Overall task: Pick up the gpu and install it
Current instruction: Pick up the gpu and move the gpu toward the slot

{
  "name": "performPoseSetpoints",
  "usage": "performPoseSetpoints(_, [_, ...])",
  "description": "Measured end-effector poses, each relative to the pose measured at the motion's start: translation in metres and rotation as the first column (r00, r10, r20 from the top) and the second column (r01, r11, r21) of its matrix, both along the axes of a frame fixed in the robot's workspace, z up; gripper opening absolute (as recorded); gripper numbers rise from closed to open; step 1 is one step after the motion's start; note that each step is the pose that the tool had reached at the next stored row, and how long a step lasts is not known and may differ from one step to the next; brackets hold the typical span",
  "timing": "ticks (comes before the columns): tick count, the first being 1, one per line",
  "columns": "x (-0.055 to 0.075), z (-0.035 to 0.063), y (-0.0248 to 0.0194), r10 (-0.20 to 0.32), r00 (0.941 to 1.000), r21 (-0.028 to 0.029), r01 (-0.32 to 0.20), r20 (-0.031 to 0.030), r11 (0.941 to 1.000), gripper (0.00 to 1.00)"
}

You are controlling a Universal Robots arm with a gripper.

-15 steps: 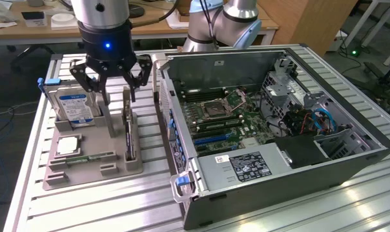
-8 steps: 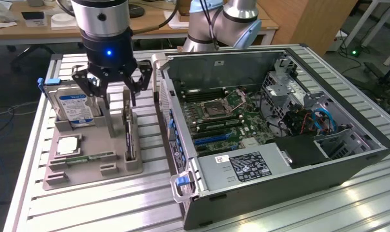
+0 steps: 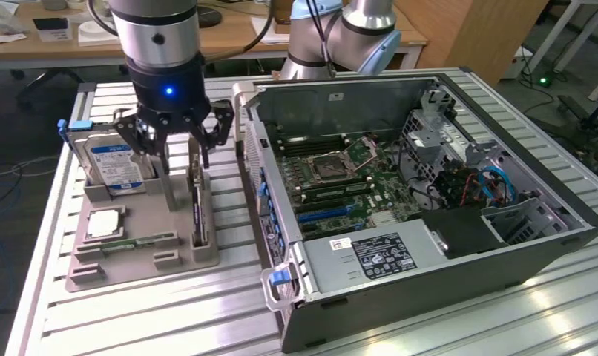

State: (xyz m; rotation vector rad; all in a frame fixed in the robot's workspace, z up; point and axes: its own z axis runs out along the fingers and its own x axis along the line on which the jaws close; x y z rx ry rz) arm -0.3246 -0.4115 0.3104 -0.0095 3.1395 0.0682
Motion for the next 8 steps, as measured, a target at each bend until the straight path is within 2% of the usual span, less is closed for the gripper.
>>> performPoseSetpoints(4, [0.0001,-0.0034,-0.0034,0.0,1.0,0.0,0.0,0.0001,1.0,0.59])
performPoseSetpoints(8, [0.0,-0.0083,-0.0042,0.0,1.0,0.0,0.0,0.0,1.0,0.59])
